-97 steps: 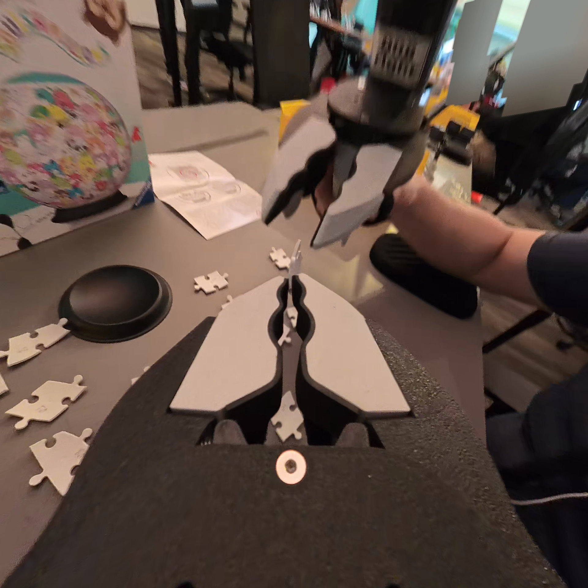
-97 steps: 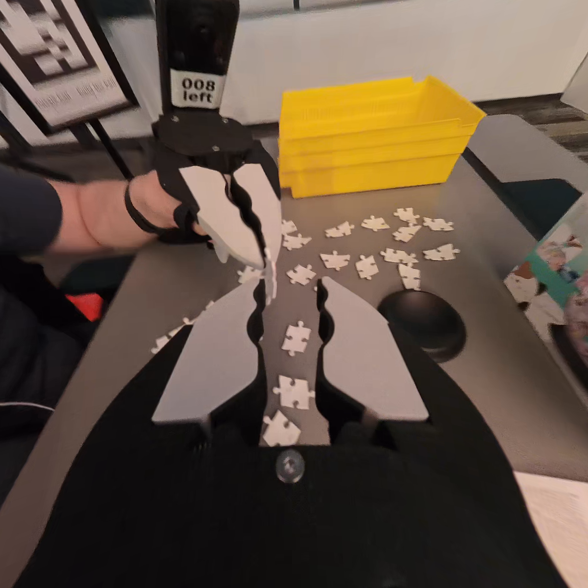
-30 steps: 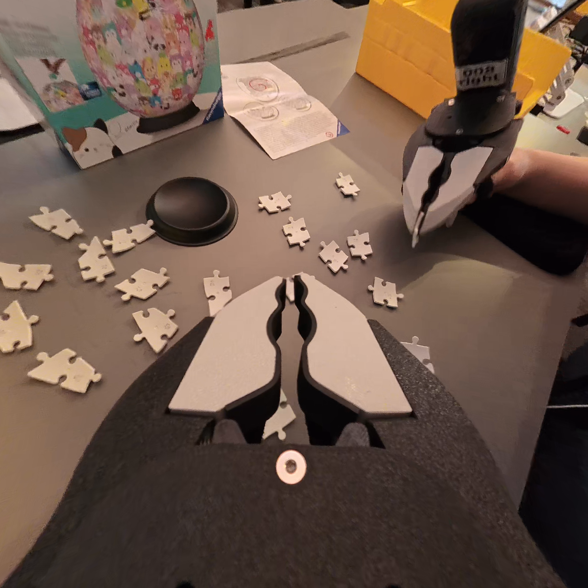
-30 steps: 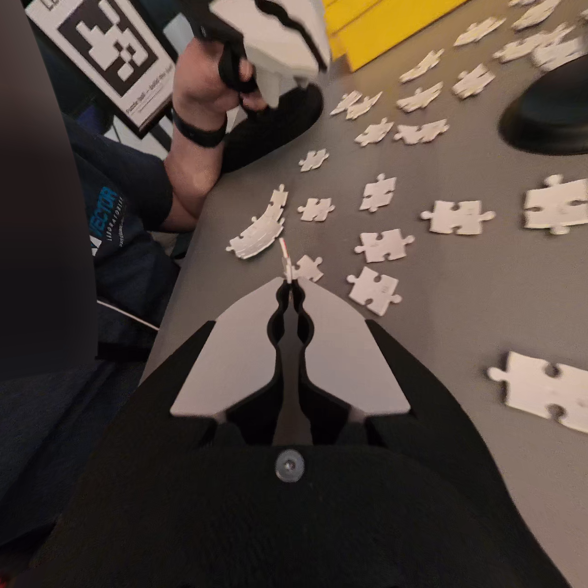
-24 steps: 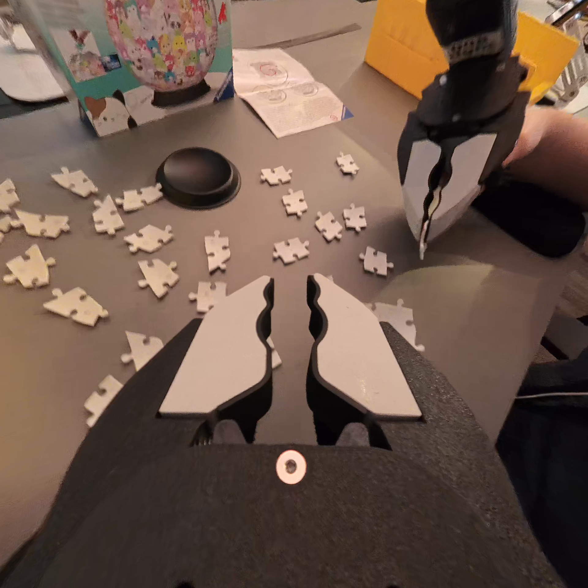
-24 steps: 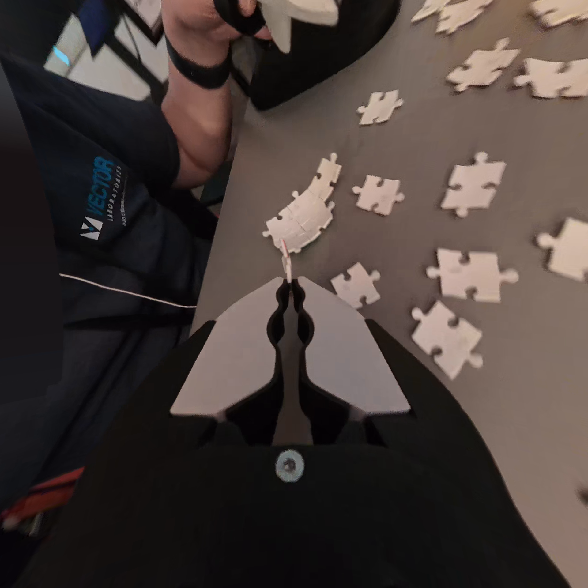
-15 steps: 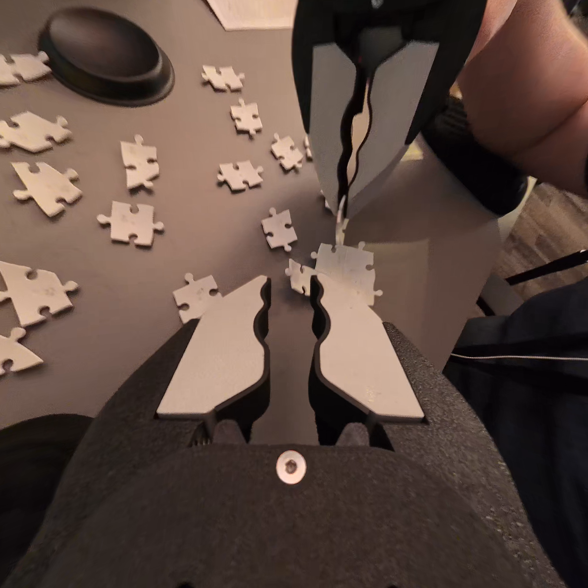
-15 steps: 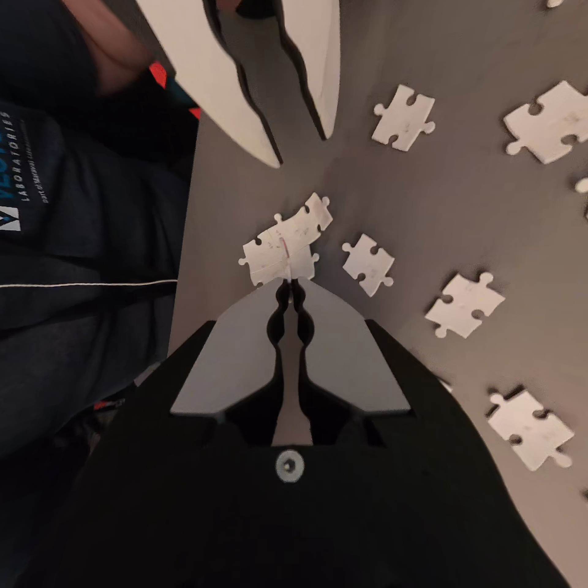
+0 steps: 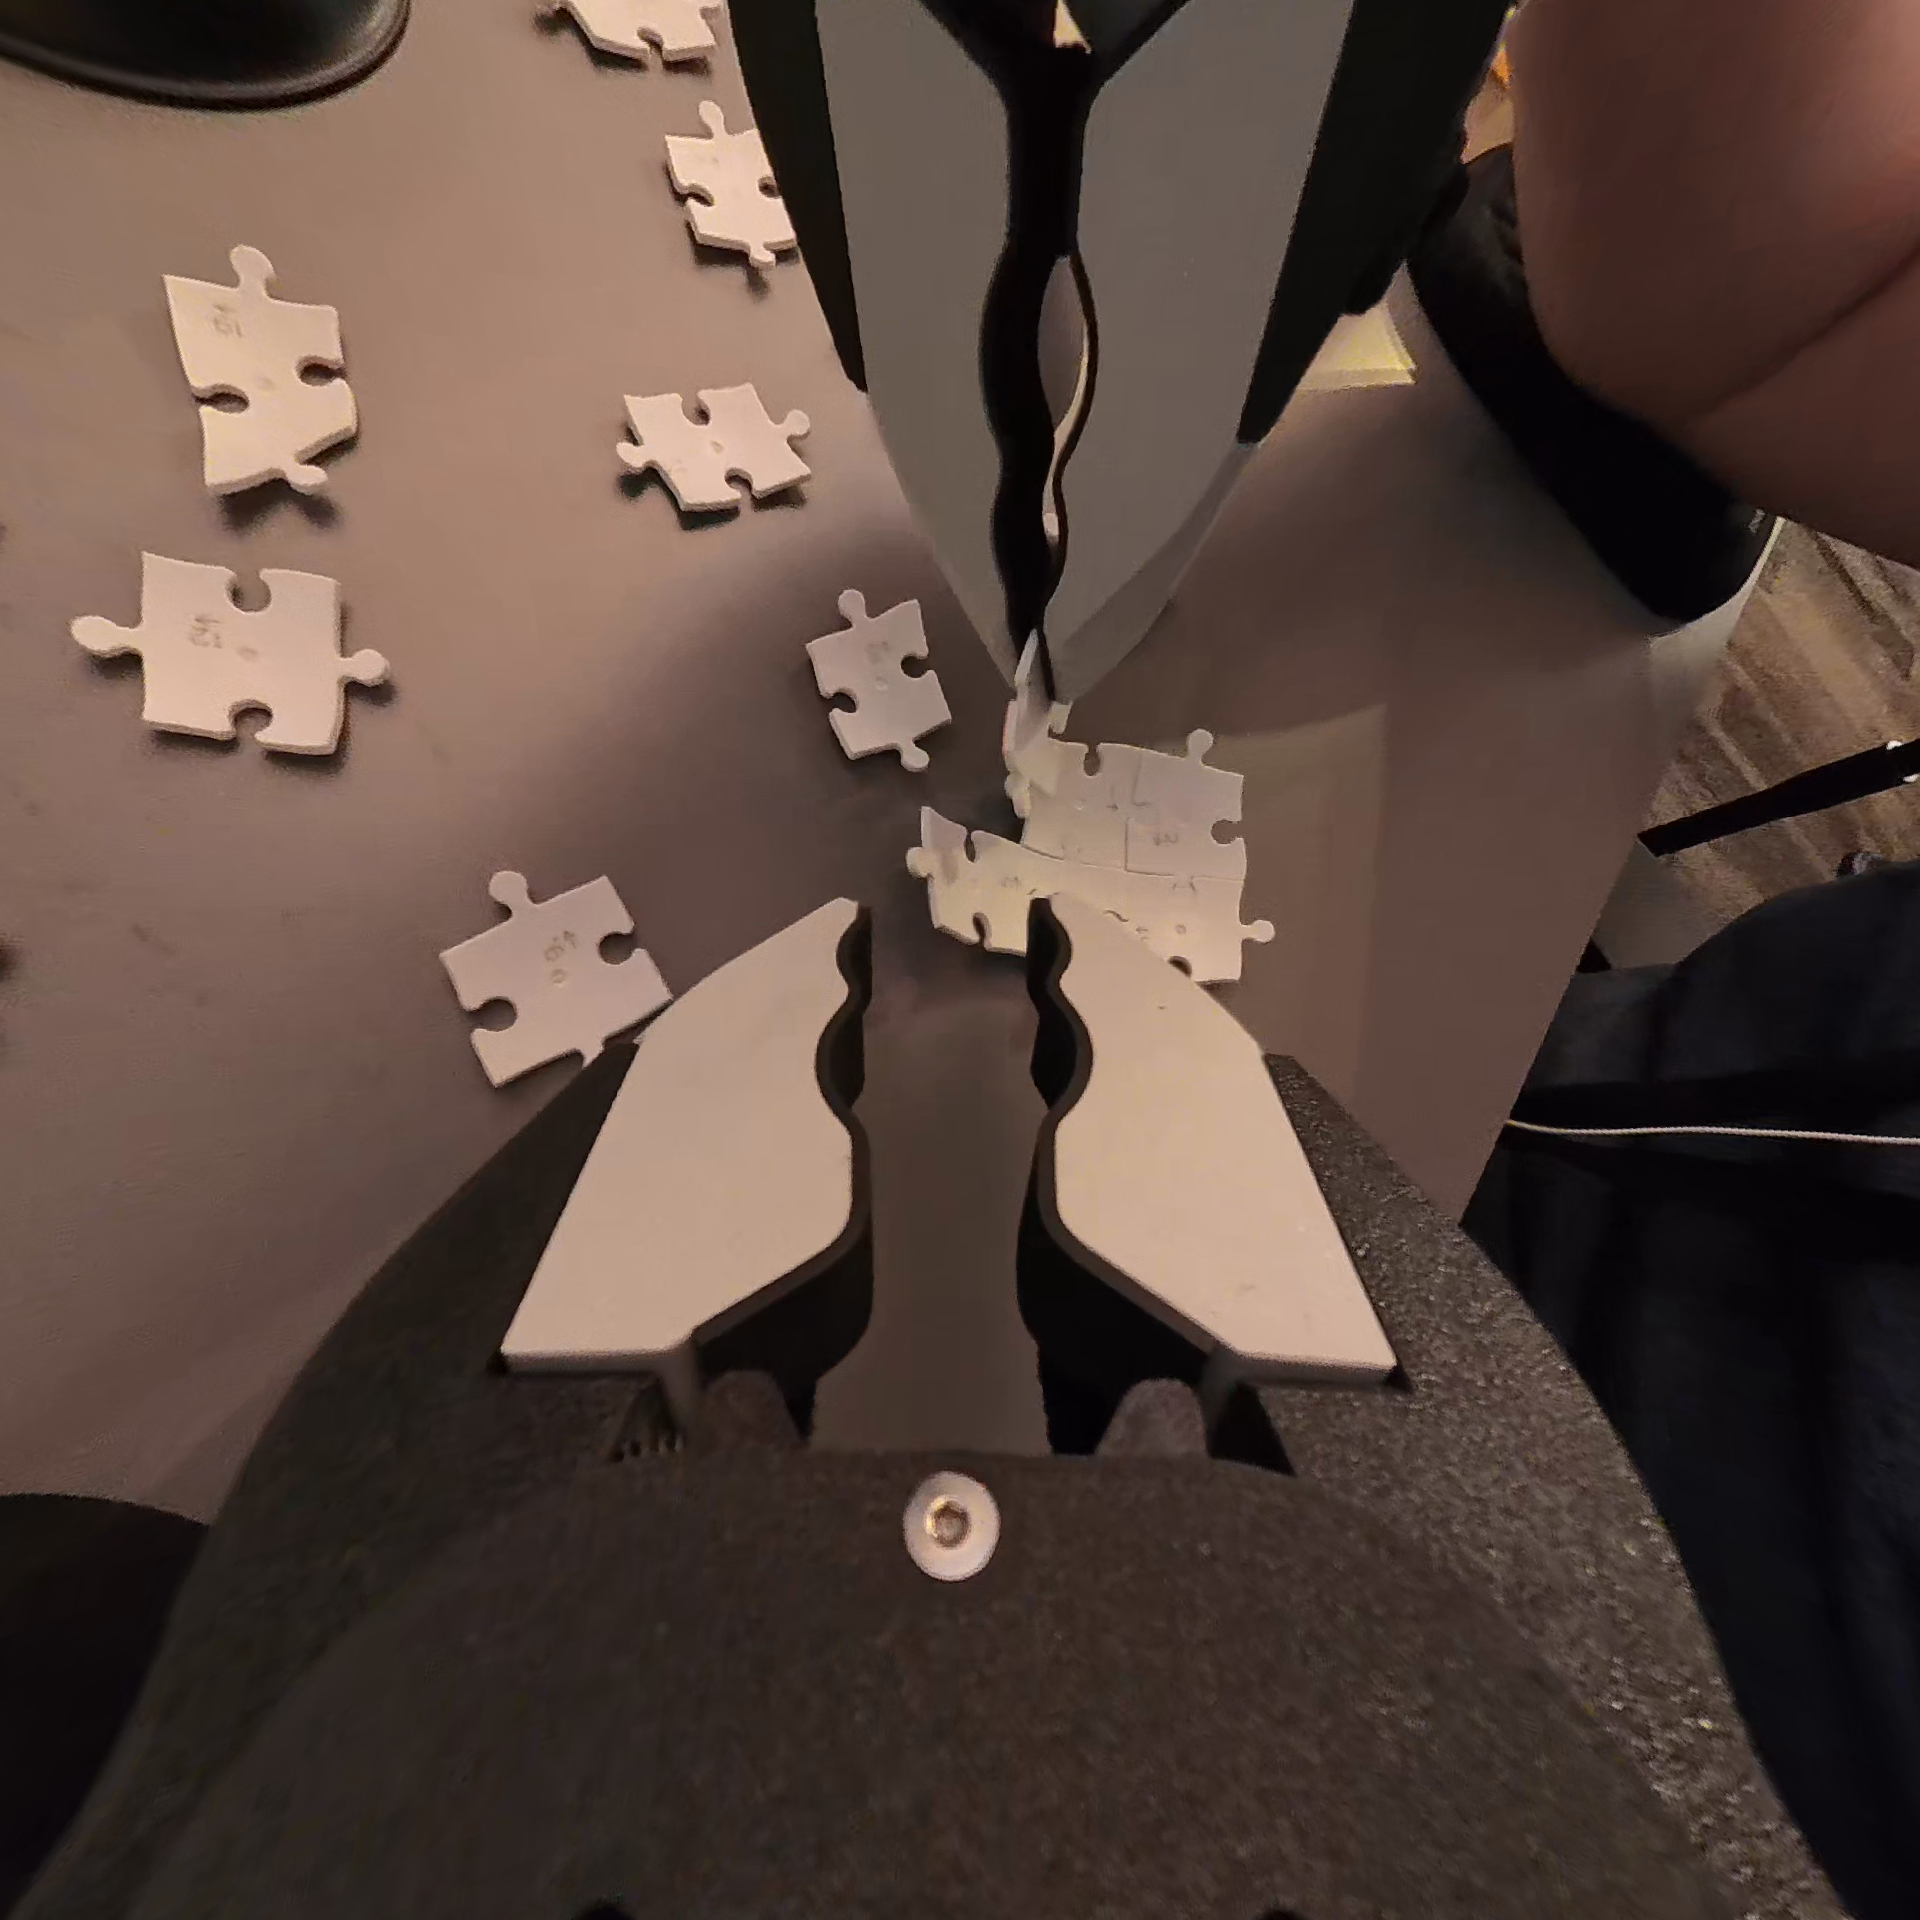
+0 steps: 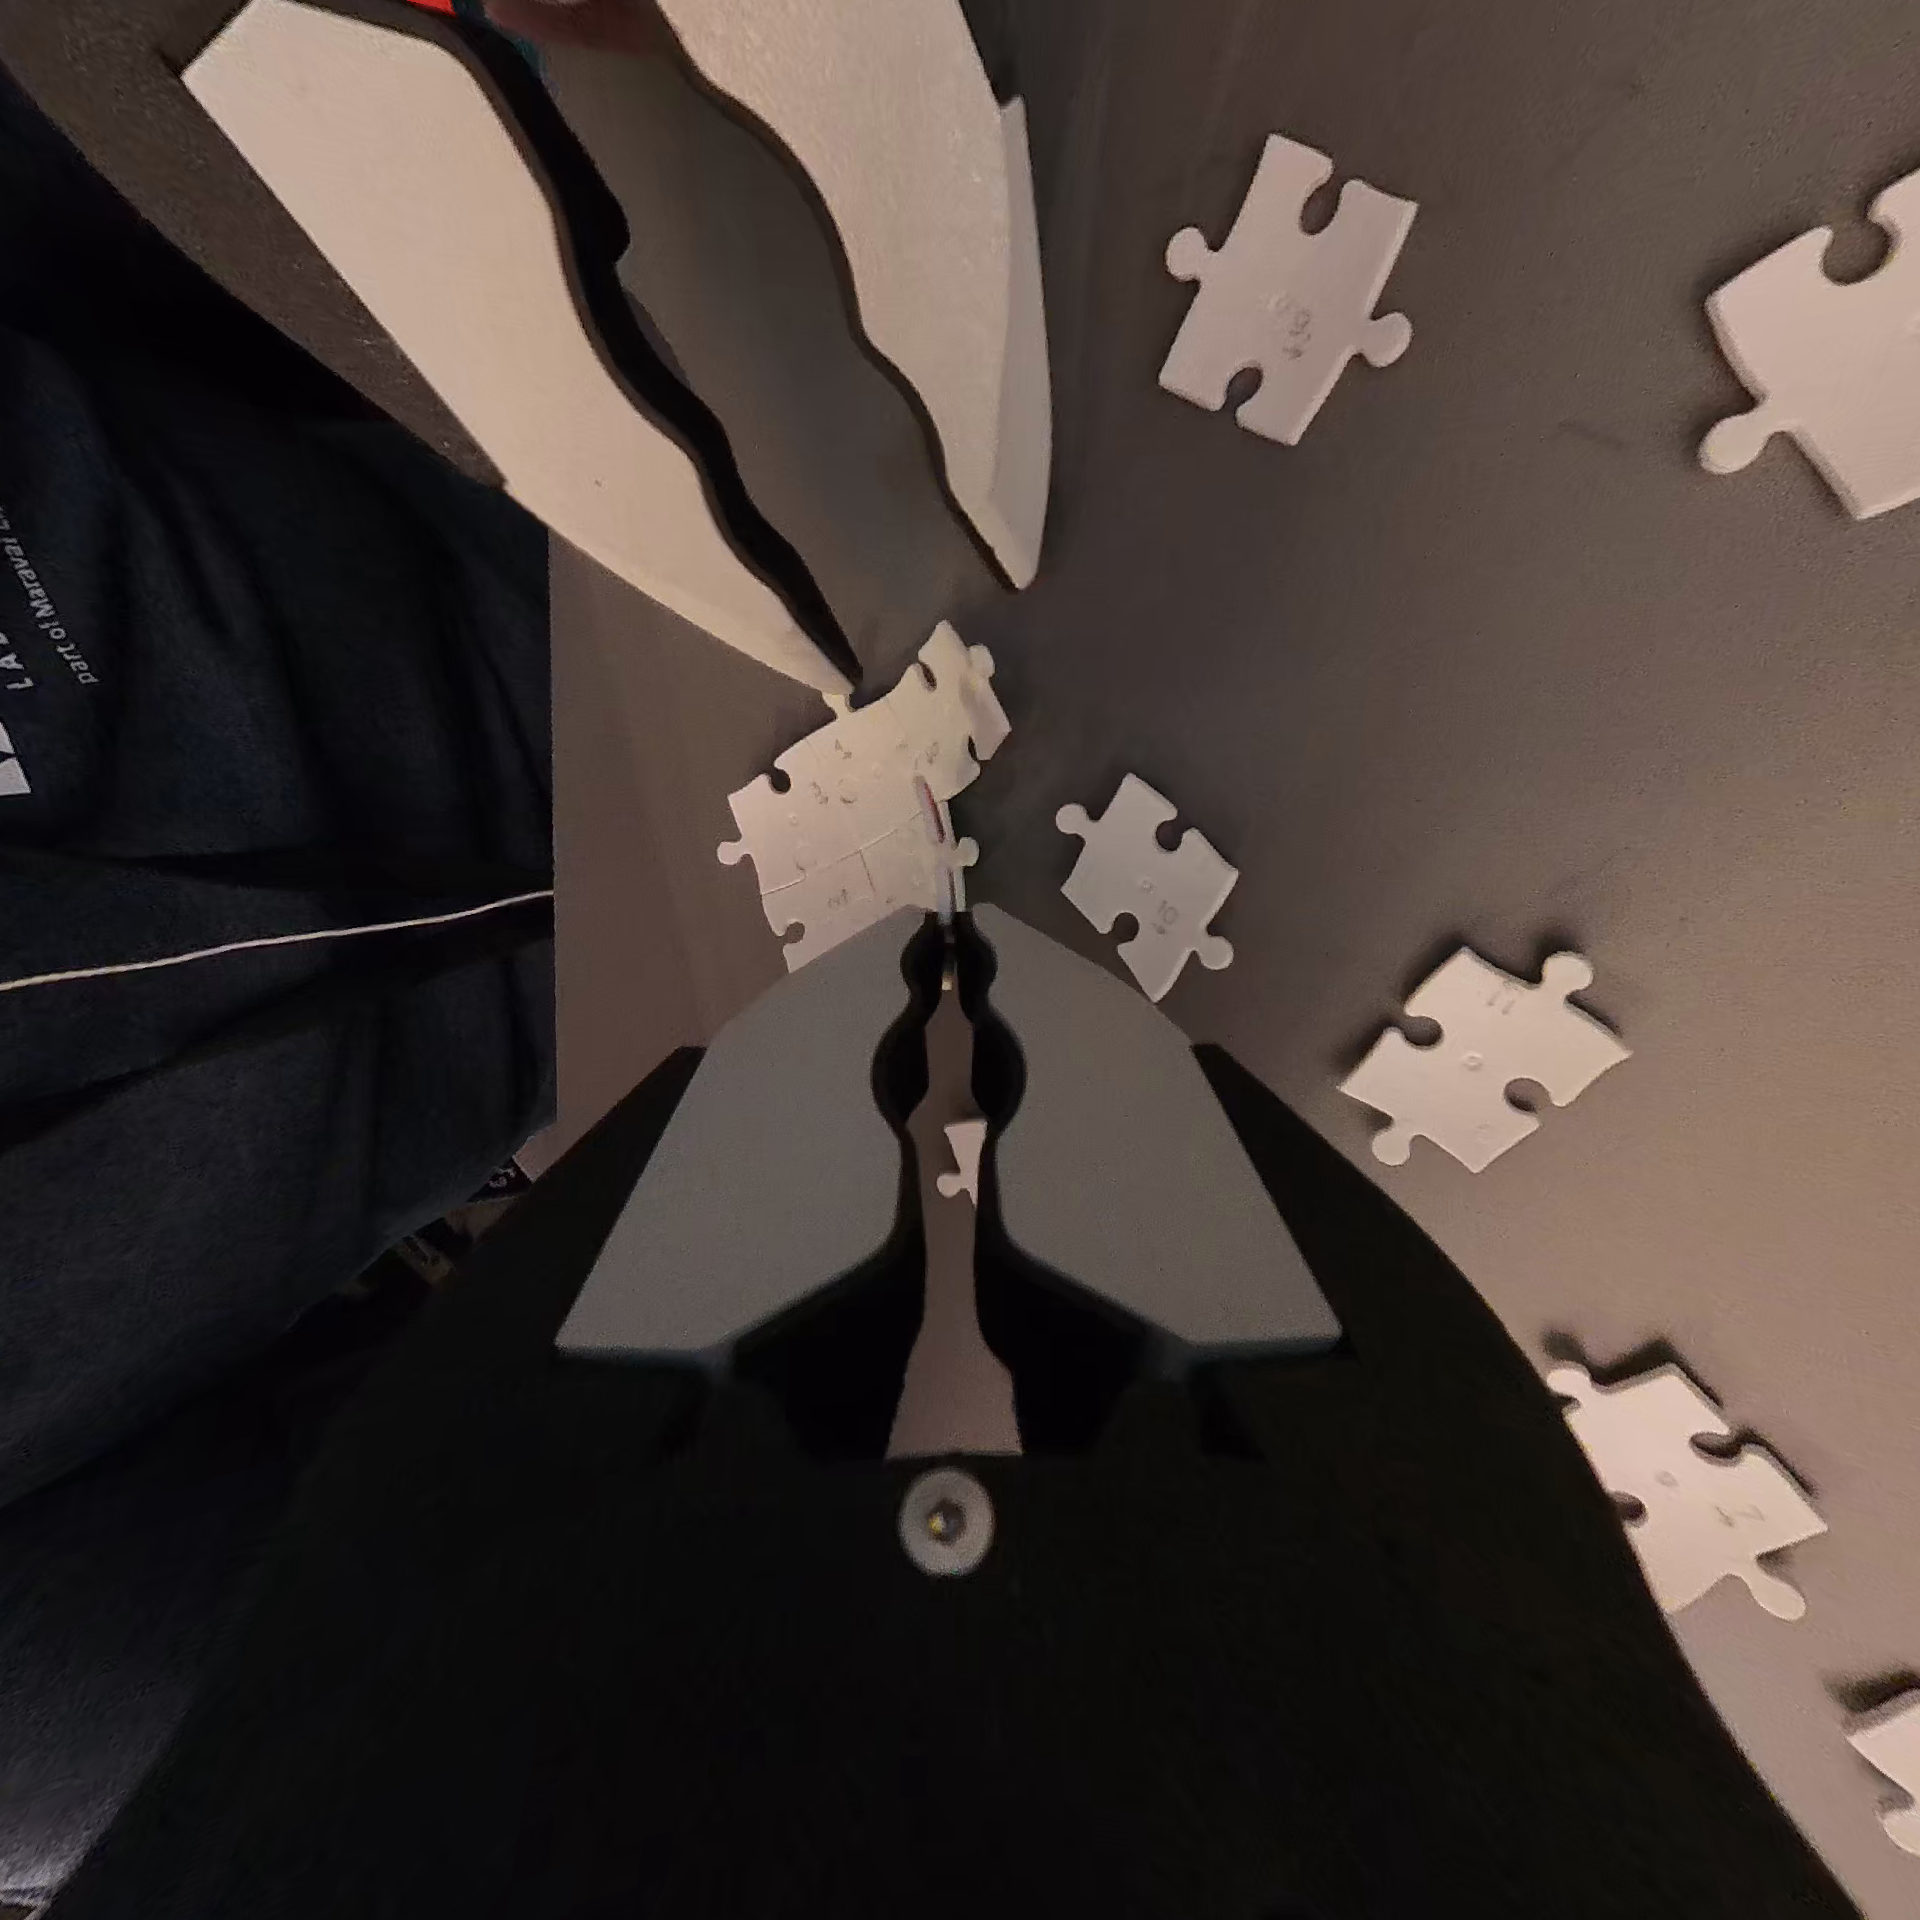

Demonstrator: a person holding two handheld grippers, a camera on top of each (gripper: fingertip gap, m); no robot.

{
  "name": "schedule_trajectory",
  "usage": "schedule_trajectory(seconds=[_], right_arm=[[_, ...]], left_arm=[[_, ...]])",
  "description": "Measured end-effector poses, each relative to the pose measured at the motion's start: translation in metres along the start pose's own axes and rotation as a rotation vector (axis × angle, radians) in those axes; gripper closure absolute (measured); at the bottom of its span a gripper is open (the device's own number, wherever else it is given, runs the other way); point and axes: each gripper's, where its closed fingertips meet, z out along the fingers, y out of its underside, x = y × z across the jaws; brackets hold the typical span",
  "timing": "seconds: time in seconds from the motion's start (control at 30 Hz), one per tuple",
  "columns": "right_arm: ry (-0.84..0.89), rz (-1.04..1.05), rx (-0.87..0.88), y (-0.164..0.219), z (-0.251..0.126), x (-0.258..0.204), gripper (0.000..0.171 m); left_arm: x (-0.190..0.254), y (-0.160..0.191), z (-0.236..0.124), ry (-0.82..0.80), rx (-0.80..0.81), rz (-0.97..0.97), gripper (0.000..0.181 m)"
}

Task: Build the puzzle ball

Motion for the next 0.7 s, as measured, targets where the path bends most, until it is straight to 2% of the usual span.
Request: schedule_trajectory(seconds=[0.7], right_arm=[[-0.035, -0.001, 0.011, 0.0052, 0.0018, -0.0023, 0.168]], left_arm=[[-0.0033, 0.0014, 0.0049, 0.014, -0.041, -0.011, 0.157]])
